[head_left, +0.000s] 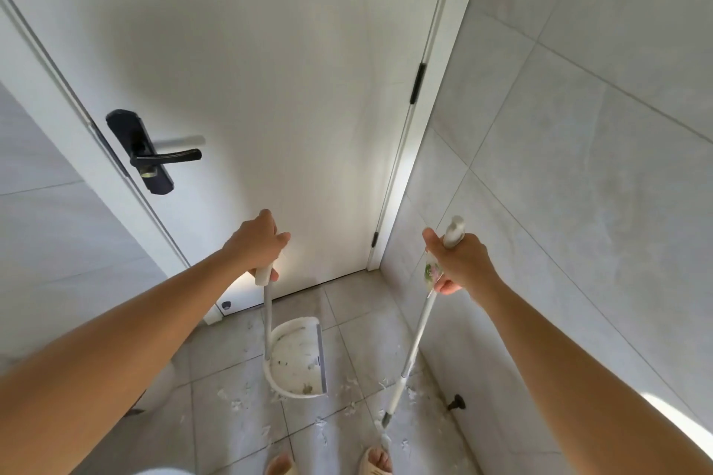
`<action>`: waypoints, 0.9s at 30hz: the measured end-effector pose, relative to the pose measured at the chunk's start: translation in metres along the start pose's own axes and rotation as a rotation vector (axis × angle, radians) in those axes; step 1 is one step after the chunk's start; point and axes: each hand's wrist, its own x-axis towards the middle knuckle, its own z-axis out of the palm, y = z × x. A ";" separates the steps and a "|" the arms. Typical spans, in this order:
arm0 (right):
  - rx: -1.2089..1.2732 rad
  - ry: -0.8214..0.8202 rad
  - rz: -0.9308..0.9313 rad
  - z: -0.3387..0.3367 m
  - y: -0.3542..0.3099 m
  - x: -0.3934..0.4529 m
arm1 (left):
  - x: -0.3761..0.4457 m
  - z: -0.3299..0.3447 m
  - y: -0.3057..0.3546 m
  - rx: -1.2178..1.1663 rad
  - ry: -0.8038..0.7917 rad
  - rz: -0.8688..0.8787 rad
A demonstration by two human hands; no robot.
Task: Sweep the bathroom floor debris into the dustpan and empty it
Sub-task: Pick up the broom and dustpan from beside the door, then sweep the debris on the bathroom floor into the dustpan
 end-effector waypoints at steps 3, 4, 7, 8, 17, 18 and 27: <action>0.099 -0.057 0.033 0.004 0.010 0.000 | 0.000 0.002 -0.014 -0.016 -0.007 -0.015; 0.163 -0.112 0.023 0.004 0.011 -0.003 | 0.001 0.002 -0.018 -0.001 -0.004 -0.018; 0.354 -0.359 0.001 0.007 0.019 -0.010 | 0.004 0.002 -0.032 0.035 0.005 -0.031; 0.455 -0.420 0.016 0.008 0.020 -0.012 | 0.004 0.002 -0.036 0.037 0.009 -0.039; 0.882 -0.364 0.473 0.014 0.035 -0.002 | 0.008 -0.003 -0.067 0.107 0.033 -0.090; 0.859 -0.414 0.504 0.017 0.041 -0.004 | 0.009 -0.003 -0.069 0.113 0.030 -0.088; 0.115 -0.621 0.640 0.052 0.075 -0.025 | 0.020 0.011 -0.082 0.163 0.026 -0.070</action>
